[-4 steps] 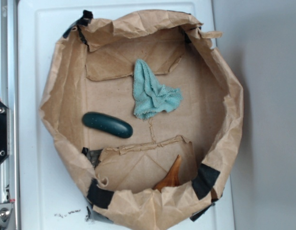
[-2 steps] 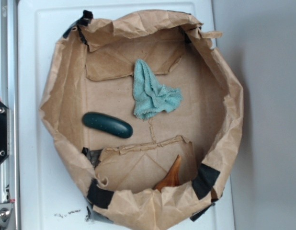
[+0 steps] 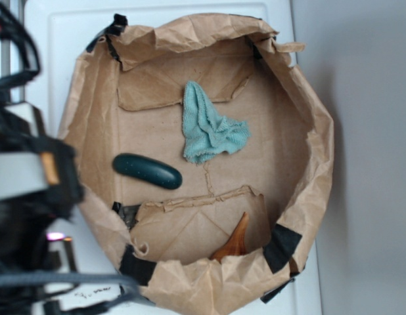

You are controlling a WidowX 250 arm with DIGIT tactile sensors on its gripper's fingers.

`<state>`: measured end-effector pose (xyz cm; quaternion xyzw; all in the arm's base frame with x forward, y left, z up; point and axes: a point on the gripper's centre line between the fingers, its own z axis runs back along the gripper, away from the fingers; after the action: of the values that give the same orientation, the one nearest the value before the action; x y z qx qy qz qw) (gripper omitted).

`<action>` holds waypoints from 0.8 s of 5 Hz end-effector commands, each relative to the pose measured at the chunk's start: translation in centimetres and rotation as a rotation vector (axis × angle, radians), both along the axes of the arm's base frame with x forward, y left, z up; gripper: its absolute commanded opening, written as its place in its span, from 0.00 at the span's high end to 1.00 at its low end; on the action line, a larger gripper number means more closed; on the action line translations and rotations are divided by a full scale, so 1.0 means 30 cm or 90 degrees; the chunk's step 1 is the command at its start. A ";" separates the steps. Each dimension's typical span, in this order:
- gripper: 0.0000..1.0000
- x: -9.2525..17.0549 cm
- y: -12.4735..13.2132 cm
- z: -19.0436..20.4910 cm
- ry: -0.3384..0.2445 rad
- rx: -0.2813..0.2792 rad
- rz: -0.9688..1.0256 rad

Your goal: Grab the blue cloth.

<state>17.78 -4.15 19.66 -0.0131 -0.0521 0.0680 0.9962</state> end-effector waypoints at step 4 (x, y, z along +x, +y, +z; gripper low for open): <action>0.00 0.359 0.149 -0.218 -0.080 -0.032 0.131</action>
<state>27.90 0.31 11.35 -0.0324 -0.0846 0.1735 0.9807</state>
